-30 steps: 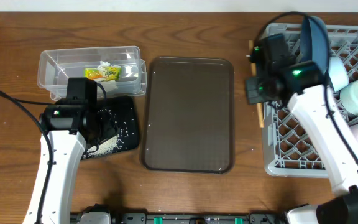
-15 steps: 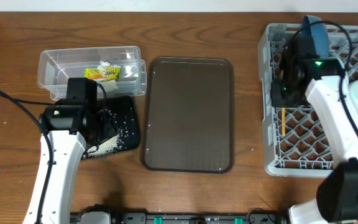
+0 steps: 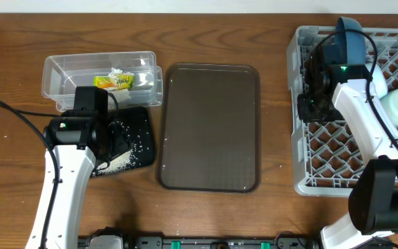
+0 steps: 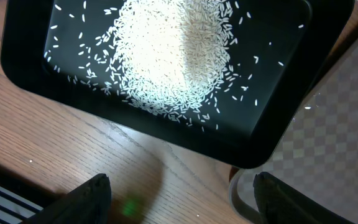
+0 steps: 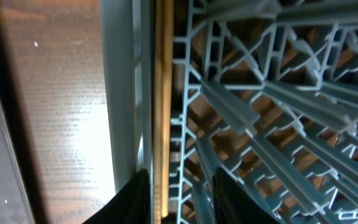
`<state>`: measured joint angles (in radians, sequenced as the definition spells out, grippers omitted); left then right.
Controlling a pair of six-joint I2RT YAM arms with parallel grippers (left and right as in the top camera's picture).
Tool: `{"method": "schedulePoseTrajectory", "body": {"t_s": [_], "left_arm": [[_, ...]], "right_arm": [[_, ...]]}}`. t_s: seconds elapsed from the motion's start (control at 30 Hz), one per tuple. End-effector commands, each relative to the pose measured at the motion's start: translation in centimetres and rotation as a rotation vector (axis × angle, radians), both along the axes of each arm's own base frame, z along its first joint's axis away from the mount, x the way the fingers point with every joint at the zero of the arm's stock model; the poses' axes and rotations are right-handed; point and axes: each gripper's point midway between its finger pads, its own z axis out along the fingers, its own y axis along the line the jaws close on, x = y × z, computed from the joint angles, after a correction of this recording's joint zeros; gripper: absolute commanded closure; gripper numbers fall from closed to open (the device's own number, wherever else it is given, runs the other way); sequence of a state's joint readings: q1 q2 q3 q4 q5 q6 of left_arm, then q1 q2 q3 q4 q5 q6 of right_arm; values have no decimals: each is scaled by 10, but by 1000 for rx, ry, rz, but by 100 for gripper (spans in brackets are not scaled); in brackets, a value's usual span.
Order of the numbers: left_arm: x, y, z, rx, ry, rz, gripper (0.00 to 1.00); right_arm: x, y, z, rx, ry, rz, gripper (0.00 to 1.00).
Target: Sort waste into correct bins and load items into the dishwasher rack
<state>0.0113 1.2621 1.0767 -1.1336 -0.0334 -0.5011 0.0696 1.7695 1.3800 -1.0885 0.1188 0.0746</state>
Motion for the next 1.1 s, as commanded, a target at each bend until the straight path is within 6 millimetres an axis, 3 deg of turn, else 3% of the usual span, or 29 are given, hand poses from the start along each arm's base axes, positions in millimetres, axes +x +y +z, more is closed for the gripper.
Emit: {"method": "schedulePoseTrajectory", "body": {"t_s": [0.0,0.23,0.47,0.57,0.63,0.77,0.93,1.07], "left_arm": [[1,-3,2,-20,-5,-29,24],[10,-18,3,-72,-37,-183,24],[18,-47,6,-66,-71,-433,23],[18,-62,7,-56,-81,-541,24],[16,-68,6,-60,-74,-567,24],[0,-76,4,-123,-21,-577,24],[-17,-73,1,-131,50,-571,24],[-26,-71,1,-135,85,-569,24]], "right_arm": [[-4,4,-1,37,16,3,67],[1,31,16,191,-47,53,66],[25,48,74,317,-298,94,62],[36,37,88,328,-376,34,48],[35,26,88,328,-377,-11,50],[12,7,79,322,-282,-90,59],[-12,-14,82,261,-232,-152,54],[-29,-20,89,226,-225,-165,51]]}}
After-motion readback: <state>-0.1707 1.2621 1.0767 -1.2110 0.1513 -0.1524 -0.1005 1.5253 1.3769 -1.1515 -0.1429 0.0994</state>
